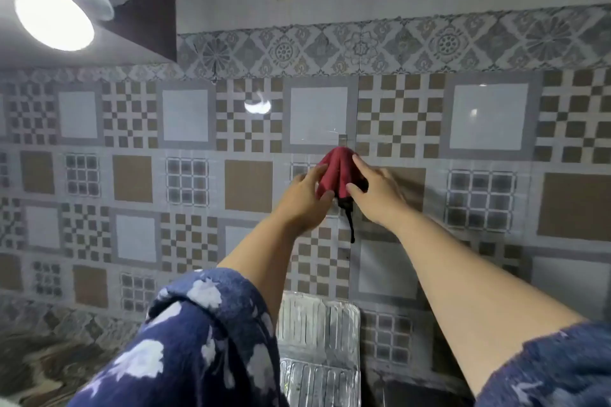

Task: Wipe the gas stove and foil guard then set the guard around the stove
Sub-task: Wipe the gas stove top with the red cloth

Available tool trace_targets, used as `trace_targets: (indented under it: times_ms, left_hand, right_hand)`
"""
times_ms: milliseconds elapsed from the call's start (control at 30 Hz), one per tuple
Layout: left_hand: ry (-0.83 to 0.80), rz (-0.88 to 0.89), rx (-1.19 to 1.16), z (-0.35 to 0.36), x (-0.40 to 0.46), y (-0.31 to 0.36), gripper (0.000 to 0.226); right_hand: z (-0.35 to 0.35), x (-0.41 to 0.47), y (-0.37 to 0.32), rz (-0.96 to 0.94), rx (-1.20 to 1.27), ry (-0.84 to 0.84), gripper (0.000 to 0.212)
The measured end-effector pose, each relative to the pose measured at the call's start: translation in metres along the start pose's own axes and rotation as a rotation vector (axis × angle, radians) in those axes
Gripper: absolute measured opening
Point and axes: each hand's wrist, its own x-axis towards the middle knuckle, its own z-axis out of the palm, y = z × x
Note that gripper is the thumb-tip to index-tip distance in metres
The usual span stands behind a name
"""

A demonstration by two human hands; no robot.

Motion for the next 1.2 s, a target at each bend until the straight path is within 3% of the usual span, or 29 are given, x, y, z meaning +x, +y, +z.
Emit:
trace_targets:
  times_ms: [400, 600, 767, 867, 1000, 1200]
  left_hand:
    - [0.126, 0.010, -0.077, 0.037, 0.042, -0.017, 0.059]
    - [0.165, 0.070, -0.112, 0.031, 0.029, -0.001, 0.059]
    - [0.155, 0.095, -0.187, 0.028, -0.022, 0.023, 0.060]
    - [0.103, 0.102, -0.228, 0.032, -0.067, 0.039, 0.058]
    - [0.065, 0.115, -0.287, 0.042, -0.129, 0.063, 0.056]
    - [0.017, -0.018, -0.523, 0.067, -0.231, 0.076, 0.052]
  right_hand:
    - [0.024, 0.036, 0.010, -0.062, 0.350, 0.103, 0.057]
    - [0.008, 0.027, 0.000, -0.065, 0.343, 0.141, 0.057]
    - [-0.010, -0.020, -0.014, 0.010, 0.456, 0.104, 0.043]
    - [-0.022, -0.060, -0.012, 0.072, 0.466, 0.111, 0.052]
    - [-0.039, -0.118, -0.008, 0.241, 0.546, 0.178, 0.028]
    - [-0.060, -0.213, 0.011, 0.402, 0.374, 0.193, 0.026]
